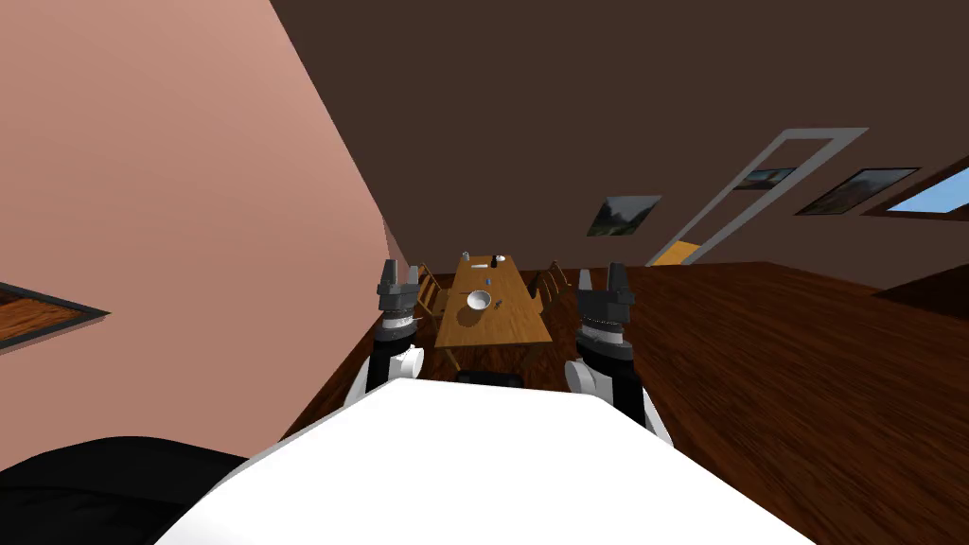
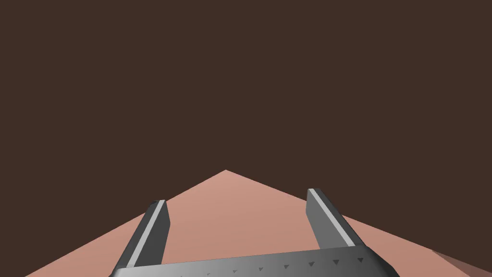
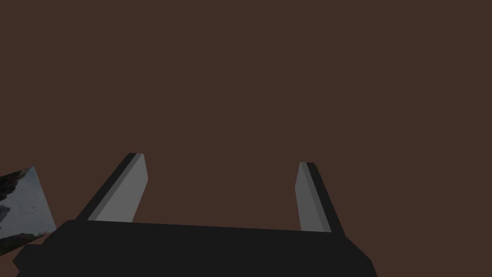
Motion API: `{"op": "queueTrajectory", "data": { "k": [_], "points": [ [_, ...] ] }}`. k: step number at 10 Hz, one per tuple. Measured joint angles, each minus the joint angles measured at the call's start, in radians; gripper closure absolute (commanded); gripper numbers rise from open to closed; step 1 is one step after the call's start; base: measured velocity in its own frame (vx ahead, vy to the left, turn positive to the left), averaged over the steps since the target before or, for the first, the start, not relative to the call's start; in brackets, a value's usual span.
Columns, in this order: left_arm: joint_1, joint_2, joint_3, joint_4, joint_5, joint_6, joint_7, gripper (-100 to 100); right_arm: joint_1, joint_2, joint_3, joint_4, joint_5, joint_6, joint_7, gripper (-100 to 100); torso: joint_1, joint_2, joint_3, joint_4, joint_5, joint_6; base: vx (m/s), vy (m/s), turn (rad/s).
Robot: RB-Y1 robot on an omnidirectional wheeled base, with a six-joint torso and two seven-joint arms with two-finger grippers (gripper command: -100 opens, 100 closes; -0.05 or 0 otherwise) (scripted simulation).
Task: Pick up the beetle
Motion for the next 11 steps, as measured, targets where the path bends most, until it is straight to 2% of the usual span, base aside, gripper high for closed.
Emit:
{"op": "queueTrajectory", "data": {
  "k": [3,4,7,9,11],
  "points": [
    [0.000,0.000,0.000,0.000,0.000,0.000,0.000,0,-0.019,-0.051,-0.026,0.059,0.069,0.023,0.010,-100,-0.007,0.002,0.001,0.000,-0.002,0.000,-0.037,-0.093,0.283],
    [0.000,0.000,0.000,0.000,0.000,0.000,0.000,0,-0.020,-0.070,-0.037,0.075,0.093,0.032,0.010,-100,-0.006,0.002,0.001,0.001,-0.001,0.000,-0.027,-0.046,0.053],
    [0.000,0.000,0.000,0.000,0.000,0.000,0.000,0,-0.027,-0.093,-0.044,0.120,0.139,0.042,0.019,-100,-0.002,0.000,0.000,0.000,-0.001,0.000,-0.016,-0.027,0.167],
    [0.000,0.000,0.000,0.000,0.000,0.000,0.000,0,-0.053,-0.141,-0.074,0.182,0.184,0.057,0.016,-100,-0.004,0.000,0.000,0.000,-0.001,-0.001,-0.021,-0.049,0.261],
    [0.000,0.000,0.000,0.000,0.000,0.000,0.000,0,-0.057,-0.166,-0.081,0.221,0.229,0.072,0.020,-100,-0.003,0.000,0.000,0.000,-0.001,0.000,-0.015,-0.030,0.196]
  ]
}}
